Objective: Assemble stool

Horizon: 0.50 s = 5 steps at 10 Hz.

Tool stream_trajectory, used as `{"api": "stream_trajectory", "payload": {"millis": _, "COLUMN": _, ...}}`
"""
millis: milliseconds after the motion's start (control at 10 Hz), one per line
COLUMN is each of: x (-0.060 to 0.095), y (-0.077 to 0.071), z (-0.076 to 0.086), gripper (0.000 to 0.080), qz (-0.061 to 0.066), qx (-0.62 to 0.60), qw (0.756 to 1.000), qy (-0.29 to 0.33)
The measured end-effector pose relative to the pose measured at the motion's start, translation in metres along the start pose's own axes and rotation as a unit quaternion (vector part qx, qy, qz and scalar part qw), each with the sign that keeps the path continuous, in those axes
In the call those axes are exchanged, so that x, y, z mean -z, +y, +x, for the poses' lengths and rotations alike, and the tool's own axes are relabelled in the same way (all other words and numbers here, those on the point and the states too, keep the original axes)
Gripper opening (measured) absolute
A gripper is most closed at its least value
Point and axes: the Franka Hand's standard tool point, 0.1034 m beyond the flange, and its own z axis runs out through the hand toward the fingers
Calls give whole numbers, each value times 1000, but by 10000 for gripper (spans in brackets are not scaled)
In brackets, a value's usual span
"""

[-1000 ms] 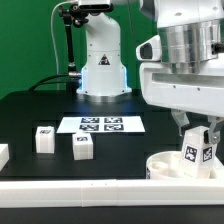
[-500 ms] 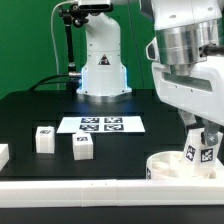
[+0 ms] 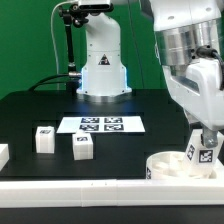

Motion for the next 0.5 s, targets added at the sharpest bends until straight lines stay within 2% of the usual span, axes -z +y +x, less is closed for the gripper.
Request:
{"api": "stream_trajectory", "payload": {"millis": 100, "x": 0, "y": 0, "z": 0, "gripper": 540, "qz": 0, "qx": 2, "qw": 1000, "qy": 0}}
{"api": "stream_trajectory", "payload": {"millis": 200, "x": 2, "y": 1, "z": 0, "gripper": 630, "qz": -7, "qx": 33, "qw": 999, "qy": -2}}
{"api": "stream_trajectory", "payload": {"millis": 300, "x": 7, "y": -1, "z": -4, "gripper": 644, "qz": -17, "qx": 57, "qw": 998, "qy": -7}}
{"api": "stream_trajectory", "payload": {"millis": 500, "x": 9, "y": -2, "z": -6, "gripper": 648, "qz": -18, "qx": 75, "qw": 997, "qy": -9}}
